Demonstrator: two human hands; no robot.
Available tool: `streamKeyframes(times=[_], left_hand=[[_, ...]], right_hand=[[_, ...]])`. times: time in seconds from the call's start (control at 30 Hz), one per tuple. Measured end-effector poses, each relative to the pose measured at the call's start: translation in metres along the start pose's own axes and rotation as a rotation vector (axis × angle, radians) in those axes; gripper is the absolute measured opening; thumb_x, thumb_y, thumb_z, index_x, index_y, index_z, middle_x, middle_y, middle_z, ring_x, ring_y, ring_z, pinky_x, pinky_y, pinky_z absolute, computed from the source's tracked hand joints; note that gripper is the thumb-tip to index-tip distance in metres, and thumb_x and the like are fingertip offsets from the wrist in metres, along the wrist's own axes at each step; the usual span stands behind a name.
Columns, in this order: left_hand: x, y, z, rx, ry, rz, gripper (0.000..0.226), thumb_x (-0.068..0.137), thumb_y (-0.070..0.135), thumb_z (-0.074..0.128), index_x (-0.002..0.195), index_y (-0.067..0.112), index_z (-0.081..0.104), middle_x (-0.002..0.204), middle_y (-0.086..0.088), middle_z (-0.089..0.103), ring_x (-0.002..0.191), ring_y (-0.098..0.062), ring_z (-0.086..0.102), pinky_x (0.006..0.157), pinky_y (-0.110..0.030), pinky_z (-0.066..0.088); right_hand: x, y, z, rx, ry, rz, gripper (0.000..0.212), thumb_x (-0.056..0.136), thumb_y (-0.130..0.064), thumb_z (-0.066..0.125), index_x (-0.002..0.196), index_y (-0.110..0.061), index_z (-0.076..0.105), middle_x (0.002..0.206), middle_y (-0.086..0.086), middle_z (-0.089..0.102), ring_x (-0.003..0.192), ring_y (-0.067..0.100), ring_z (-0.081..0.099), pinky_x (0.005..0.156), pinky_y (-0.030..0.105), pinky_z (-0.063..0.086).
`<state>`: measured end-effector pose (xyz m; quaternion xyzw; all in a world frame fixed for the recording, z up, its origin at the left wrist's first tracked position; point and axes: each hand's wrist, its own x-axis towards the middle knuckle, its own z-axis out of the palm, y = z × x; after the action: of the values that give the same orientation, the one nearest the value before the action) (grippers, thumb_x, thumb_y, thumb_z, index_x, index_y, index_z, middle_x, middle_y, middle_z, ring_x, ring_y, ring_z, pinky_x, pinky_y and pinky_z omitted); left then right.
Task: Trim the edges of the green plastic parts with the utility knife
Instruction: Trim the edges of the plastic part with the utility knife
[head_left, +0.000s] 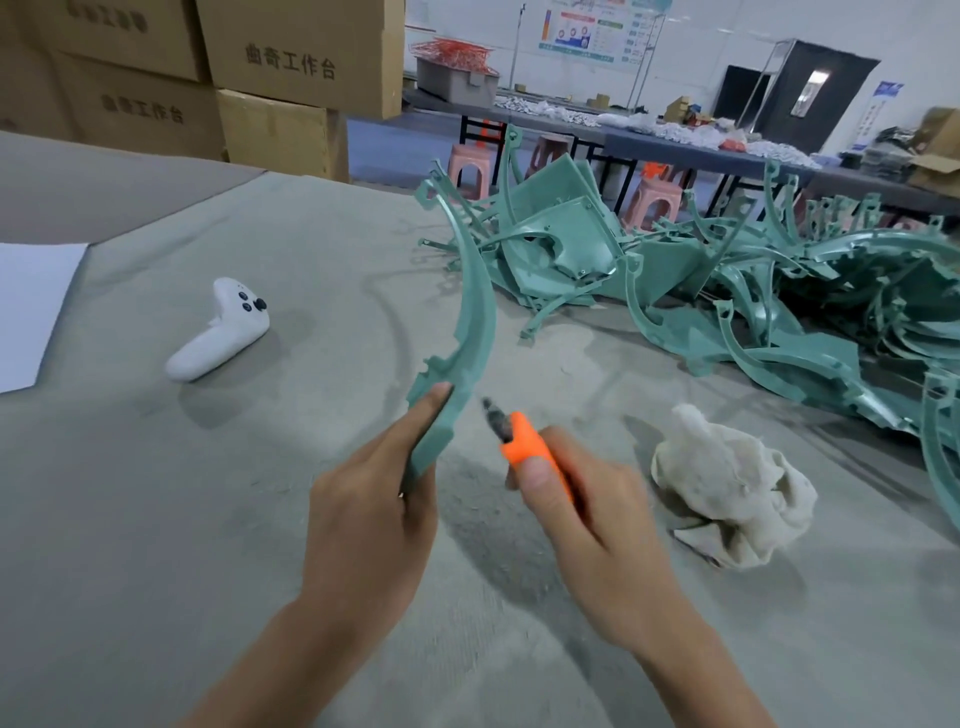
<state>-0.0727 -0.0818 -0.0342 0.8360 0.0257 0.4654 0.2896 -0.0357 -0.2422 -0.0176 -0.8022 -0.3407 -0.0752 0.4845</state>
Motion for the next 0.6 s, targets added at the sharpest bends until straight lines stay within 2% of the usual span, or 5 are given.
streamKeyframes(times=[0.13,0.23,0.3,0.4,0.6], left_hand=[[-0.0011,-0.0011,-0.0028,0.012,-0.024,0.005,0.027,0.087,0.012,0.044,0.090,0.000,0.068,0.051,0.006,0.034,0.061,-0.012,0.033,0.061,0.003,0.027],[-0.0014,-0.0007,-0.0022,0.006,-0.061,-0.012,0.031,0.087,0.013,0.046,0.103,0.004,0.071,0.052,0.005,0.039,0.064,-0.014,0.040,0.062,0.005,0.026],[-0.0015,-0.0005,-0.0011,0.006,-0.081,-0.027,0.029,0.088,0.010,0.049,0.107,0.006,0.070,0.052,0.004,0.040,0.063,-0.007,0.039,0.063,0.009,0.025],[-0.0019,-0.0009,0.0010,0.032,-0.102,-0.049,0.028,0.082,0.001,0.059,0.106,0.007,0.071,0.055,-0.010,0.056,0.065,-0.009,0.041,0.064,0.011,0.023],[-0.0022,-0.0009,0.0017,0.050,-0.102,-0.043,0.027,0.079,-0.001,0.060,0.102,0.006,0.072,0.053,-0.010,0.054,0.070,-0.018,0.044,0.063,0.010,0.023]], right_hand=[[-0.0019,-0.0029,0.0038,-0.107,-0.024,-0.037,0.051,0.095,-0.072,0.030,0.071,-0.027,0.035,0.058,0.003,0.038,0.048,0.011,0.034,0.049,0.021,0.022],[-0.0008,-0.0005,0.0039,-0.120,-0.007,-0.023,0.054,0.095,-0.072,0.030,0.071,-0.024,0.035,0.057,0.005,0.036,0.048,0.015,0.034,0.049,0.027,0.023],[0.0008,0.0000,0.0049,-0.140,0.000,-0.008,0.054,0.094,-0.072,0.029,0.070,-0.024,0.036,0.057,0.005,0.036,0.049,0.017,0.034,0.049,0.029,0.023],[0.0020,0.0002,0.0052,-0.180,0.011,0.009,0.052,0.093,-0.070,0.031,0.070,-0.023,0.036,0.056,0.005,0.036,0.049,0.018,0.035,0.049,0.032,0.024],[0.0006,0.0016,0.0050,-0.199,0.019,0.014,0.050,0.094,-0.068,0.032,0.071,-0.024,0.036,0.054,0.003,0.036,0.049,0.019,0.037,0.049,0.036,0.028]])
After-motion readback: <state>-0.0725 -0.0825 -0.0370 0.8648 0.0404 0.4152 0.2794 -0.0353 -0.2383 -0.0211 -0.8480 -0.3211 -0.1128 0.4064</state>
